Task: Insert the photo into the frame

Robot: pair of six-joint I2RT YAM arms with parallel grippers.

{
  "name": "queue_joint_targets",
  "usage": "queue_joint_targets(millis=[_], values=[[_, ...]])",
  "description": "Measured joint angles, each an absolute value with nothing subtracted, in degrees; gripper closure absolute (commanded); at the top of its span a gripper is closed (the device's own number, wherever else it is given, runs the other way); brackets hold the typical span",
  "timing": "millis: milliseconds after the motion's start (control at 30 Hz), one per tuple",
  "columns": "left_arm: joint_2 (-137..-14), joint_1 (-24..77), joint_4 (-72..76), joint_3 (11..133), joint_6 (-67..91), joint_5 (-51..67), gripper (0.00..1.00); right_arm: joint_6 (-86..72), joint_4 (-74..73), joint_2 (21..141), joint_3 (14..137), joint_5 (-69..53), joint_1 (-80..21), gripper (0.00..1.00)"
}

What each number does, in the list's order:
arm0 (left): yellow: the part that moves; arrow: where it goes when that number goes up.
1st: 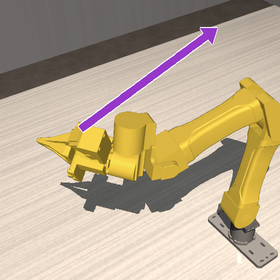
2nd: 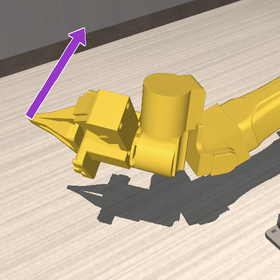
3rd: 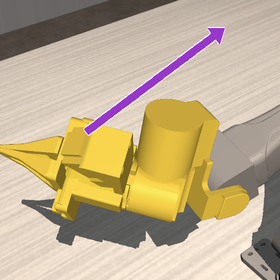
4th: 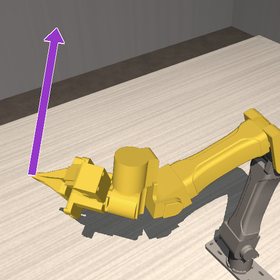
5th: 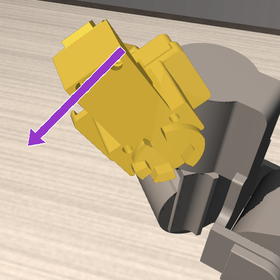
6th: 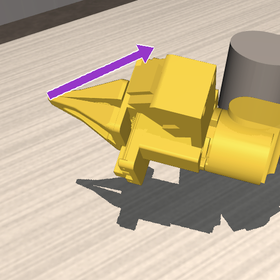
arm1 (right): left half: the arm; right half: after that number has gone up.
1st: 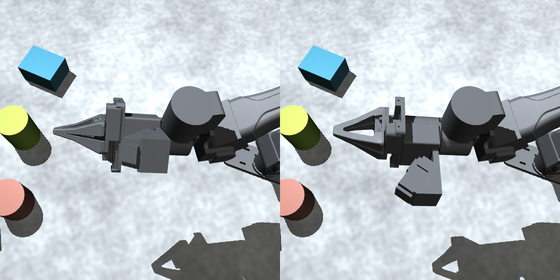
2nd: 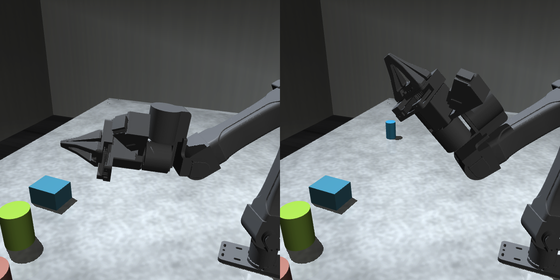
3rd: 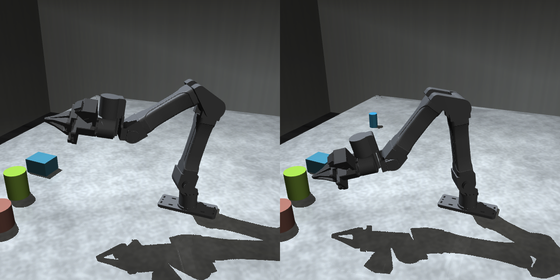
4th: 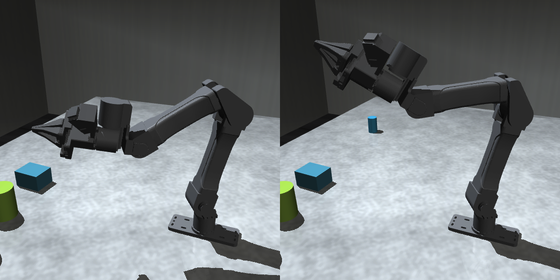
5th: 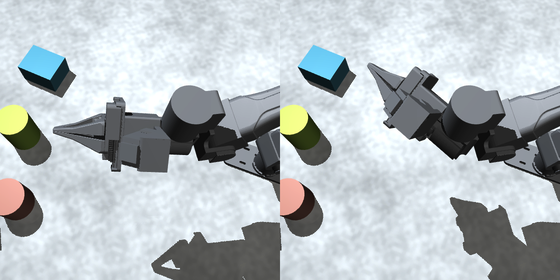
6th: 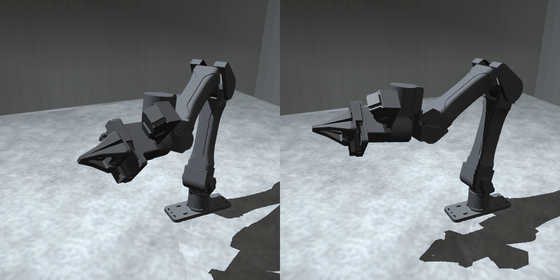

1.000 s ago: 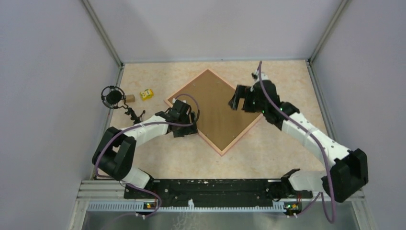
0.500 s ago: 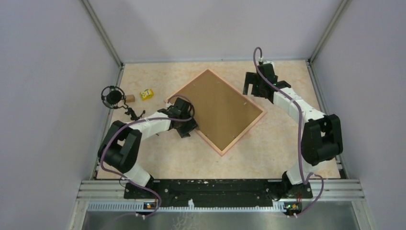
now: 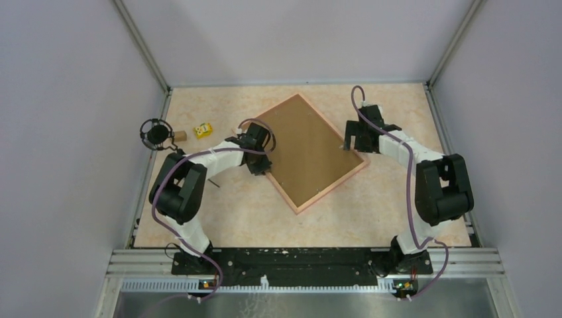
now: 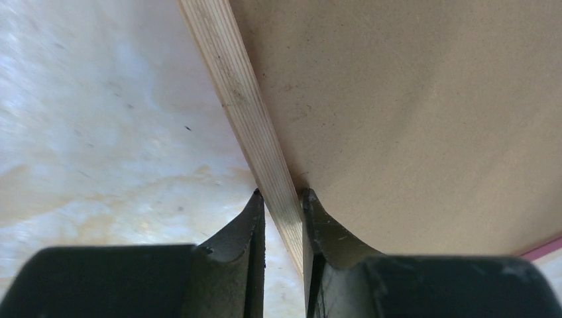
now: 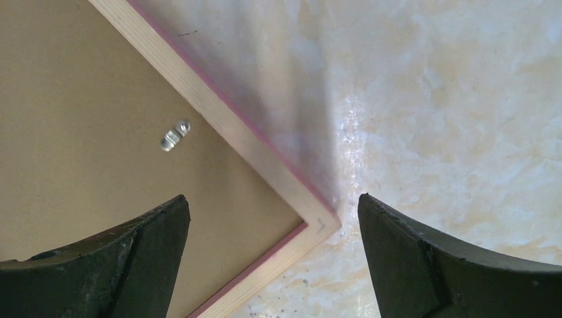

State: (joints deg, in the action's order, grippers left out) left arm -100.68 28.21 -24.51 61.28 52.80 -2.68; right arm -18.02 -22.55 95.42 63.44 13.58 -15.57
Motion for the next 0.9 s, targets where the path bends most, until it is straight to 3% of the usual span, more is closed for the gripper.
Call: queue_joint_targets(millis=[267,633,900], values=[[-100.68,23.68,-27.03,62.59,40.75,-2.66,0.96,-19.64,-21.37,97.21,63.31,9.28,-15.64,0.07],[-100.9,20.93,-27.18,62.89,35.81,0.27,1.0,-20.67,-23.97,101.43,65.19,8.95,-20.71,0.08],[-100.9,20.45,-27.07,62.83,35.38,1.21,1.0,-22.65,-25.71,105.91,69.73,12.14,-23.07,0.2]])
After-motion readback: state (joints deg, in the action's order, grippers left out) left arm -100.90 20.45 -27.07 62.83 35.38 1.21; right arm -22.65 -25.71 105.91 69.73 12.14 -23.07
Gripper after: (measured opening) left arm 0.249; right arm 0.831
